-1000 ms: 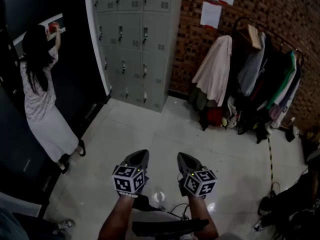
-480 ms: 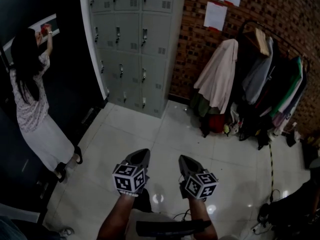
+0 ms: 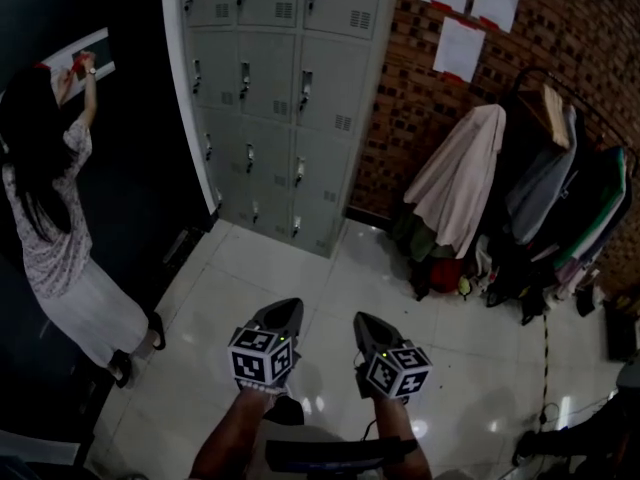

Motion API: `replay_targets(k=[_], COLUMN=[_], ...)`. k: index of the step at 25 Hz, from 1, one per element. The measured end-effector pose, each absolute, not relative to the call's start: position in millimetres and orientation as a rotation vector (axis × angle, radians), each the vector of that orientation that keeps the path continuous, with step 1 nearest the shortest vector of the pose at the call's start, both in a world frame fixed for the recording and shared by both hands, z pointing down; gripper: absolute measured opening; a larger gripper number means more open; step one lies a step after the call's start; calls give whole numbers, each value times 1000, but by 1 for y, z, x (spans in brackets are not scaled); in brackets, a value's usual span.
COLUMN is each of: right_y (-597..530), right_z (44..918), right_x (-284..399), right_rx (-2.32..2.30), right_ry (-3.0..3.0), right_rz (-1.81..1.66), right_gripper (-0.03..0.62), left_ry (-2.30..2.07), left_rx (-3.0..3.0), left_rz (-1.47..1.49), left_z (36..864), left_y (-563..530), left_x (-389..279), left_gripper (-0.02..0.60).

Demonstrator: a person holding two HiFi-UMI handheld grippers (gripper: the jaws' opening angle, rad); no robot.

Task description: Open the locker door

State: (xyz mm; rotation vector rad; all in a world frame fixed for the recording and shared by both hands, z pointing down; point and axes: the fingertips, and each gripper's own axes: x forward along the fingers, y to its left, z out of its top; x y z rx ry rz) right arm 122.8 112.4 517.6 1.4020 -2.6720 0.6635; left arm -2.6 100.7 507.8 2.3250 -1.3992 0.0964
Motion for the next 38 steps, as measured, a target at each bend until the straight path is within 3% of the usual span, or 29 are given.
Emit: replay_targets(k=[13, 24, 38], right_y=[-29, -108, -321], right_z=[498, 501, 460], right_x=[31, 15, -17], right_rx=[1395, 1374, 1282], right_ry=[-2698, -2720, -2824], right_rz=[627, 625, 488], right_gripper=[6, 6, 6], left_ry=[-1416, -1437, -1578], left_rx=[2338, 2329, 2326], left_rz=[109, 103, 63], left_z=[496, 501, 470], left_y=[-32, -105, -286], left_x=[-89, -100, -122], left_gripper=[-2, -2, -2])
